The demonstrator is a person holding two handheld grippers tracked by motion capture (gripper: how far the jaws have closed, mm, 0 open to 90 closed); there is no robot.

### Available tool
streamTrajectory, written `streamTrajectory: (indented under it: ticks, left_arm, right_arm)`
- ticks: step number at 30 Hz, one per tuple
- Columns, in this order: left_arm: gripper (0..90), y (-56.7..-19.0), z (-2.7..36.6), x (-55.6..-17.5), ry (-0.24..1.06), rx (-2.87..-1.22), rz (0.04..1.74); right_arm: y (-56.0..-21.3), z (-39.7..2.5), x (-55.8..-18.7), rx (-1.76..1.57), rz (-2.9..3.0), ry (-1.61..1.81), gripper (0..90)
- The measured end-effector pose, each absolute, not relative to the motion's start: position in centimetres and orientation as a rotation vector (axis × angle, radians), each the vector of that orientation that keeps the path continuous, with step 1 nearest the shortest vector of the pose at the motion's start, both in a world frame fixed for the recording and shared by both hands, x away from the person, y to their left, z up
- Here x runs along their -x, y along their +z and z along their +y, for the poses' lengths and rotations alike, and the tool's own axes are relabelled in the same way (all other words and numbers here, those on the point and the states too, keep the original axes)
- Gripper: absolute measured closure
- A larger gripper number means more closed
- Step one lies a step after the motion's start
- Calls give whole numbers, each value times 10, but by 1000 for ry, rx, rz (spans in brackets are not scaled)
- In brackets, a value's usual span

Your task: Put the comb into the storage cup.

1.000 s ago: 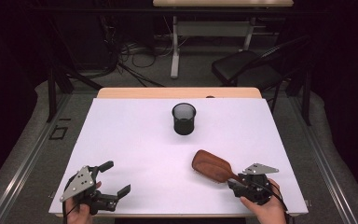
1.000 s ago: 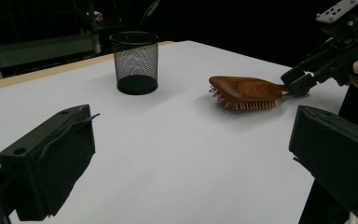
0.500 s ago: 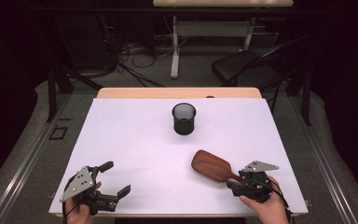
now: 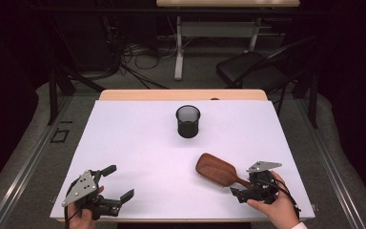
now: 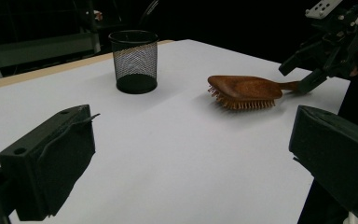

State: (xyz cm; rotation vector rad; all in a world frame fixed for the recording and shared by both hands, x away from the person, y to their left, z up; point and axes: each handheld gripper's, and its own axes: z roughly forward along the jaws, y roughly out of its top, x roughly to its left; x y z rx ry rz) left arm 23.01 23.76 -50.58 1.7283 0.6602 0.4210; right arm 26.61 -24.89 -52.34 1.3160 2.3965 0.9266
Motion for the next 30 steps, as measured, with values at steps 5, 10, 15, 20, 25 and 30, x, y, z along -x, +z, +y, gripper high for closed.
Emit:
streamTrajectory:
  ticks: [5, 10, 15, 20, 25, 30]
  left_arm:
    - [4, -506, 238, -230, 420, -1728, 661]
    - [4, -506, 238, -230, 420, -1729, 662]
    - [4, -506, 237, -230, 419, -1729, 663]
    - [4, -506, 238, -230, 421, -1732, 662]
    - [4, -506, 238, -230, 422, -1733, 661]
    - [4, -506, 237, -230, 421, -1730, 663]
  right_arm:
    - [-517, -250, -269, -1317, 2425, 930, 33]
    - [-509, -251, -274, -1285, 2473, 891, 0]
    - [-506, -250, -279, -1229, 2507, 816, 0]
    - [-504, -248, -282, -1181, 2527, 784, 0]
    - [-502, -245, -283, -1125, 2544, 742, 0]
    - [-500, -243, -286, -1085, 2562, 707, 0]
